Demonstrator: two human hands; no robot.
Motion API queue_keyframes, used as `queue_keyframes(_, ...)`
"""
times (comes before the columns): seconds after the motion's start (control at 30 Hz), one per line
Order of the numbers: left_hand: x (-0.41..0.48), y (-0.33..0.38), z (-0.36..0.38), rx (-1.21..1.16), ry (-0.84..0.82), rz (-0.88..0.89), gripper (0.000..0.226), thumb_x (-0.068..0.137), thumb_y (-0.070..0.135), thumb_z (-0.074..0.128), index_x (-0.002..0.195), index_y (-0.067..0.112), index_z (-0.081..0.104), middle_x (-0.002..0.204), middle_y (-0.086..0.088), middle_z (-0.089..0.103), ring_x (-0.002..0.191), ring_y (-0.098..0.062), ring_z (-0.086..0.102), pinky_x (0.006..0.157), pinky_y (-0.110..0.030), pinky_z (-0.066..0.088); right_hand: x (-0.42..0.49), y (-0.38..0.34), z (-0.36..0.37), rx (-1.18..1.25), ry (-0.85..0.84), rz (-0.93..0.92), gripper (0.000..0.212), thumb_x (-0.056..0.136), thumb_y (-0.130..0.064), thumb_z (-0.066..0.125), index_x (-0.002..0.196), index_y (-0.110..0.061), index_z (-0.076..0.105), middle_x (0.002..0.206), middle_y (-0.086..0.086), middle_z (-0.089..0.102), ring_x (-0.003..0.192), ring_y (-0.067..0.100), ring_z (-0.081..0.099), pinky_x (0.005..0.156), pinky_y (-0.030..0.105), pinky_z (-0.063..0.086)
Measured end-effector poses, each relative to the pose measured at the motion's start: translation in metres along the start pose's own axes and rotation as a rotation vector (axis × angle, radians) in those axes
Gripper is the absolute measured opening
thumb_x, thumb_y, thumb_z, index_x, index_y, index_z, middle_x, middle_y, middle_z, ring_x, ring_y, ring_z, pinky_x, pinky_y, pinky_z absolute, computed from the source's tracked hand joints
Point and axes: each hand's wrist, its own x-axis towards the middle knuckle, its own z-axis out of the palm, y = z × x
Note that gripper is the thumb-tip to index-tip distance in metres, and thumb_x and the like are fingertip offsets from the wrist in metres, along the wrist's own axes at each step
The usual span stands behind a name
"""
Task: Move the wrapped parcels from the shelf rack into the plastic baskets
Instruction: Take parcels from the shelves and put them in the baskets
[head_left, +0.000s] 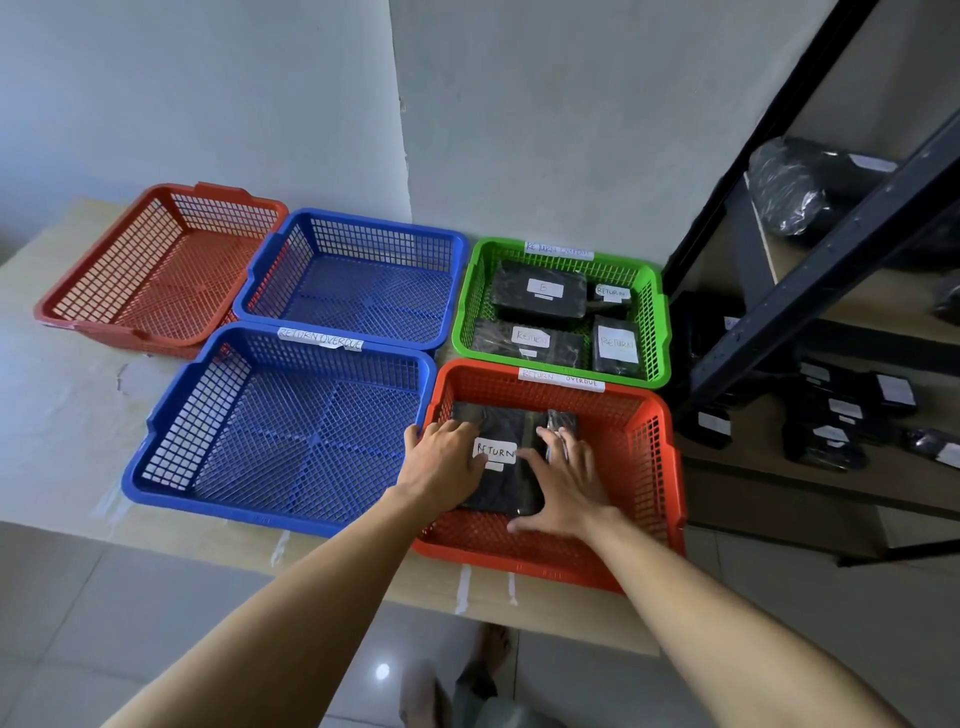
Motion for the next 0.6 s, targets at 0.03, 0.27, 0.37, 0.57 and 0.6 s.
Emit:
queue_keyframes(0.03,-0.003,-0.001,0.000,-0.001,0.003,0.001,0.020,0.092,0.039,0.050,0.099,0.020,0.052,0.109,0.003,0.060,0.108,-0.023,0.051,0.104,-0.048,0.025,0.001,-0.001,0.001,0.003,-0.005,0.010,0.101,0.060,-0.074,0.071,0.143,-0.034,0.029,0.159,0.009,0.005,0.146,0.035,-0.001,0.114,0.055,0.007)
queue_keyframes(0.27,-0.020,0.000,-0.006,-0.024,0.028,0.047,0.017,0.092,0.035,0.050,0.096,0.019,0.052,0.108,0.003,0.060,0.107,-0.022,0.051,0.103,-0.047,0.025,-0.015,-0.008,-0.003,0.080,0.060,0.079,0.098,0.065,-0.068,0.072,0.145,-0.032,0.029,0.158,0.009,0.009,0.144,0.033,0.007,0.113,0.050,0.017)
queue_keyframes(0.37,-0.027,0.005,-0.004,-0.021,0.037,0.091,0.020,0.091,0.035,0.051,0.103,0.019,0.055,0.113,0.003,0.060,0.109,-0.022,0.052,0.101,-0.045,0.026,-0.031,-0.008,-0.014,0.093,0.090,0.130,0.082,0.075,-0.064,0.066,0.142,-0.030,0.034,0.154,0.008,0.020,0.141,0.030,0.015,0.112,0.044,0.019)
queue_keyframes(0.57,-0.044,0.032,0.003,0.022,-0.022,0.172,0.034,0.090,0.038,0.052,0.120,0.023,0.057,0.125,0.003,0.059,0.121,-0.023,0.049,0.102,-0.045,0.024,-0.078,0.004,-0.038,0.100,0.244,0.232,0.063,0.084,-0.054,0.062,0.137,-0.026,0.044,0.146,0.004,0.034,0.136,0.026,0.026,0.108,0.041,0.024)
queue_keyframes(0.6,-0.047,0.040,0.003,0.019,-0.021,0.193,0.033,0.090,0.037,0.052,0.118,0.022,0.057,0.123,0.002,0.059,0.120,-0.023,0.049,0.102,-0.045,0.025,-0.088,0.008,-0.041,0.101,0.274,0.248,0.063,0.084,-0.054,0.062,0.137,-0.026,0.045,0.146,0.004,0.035,0.137,0.026,0.026,0.108,0.040,0.023)
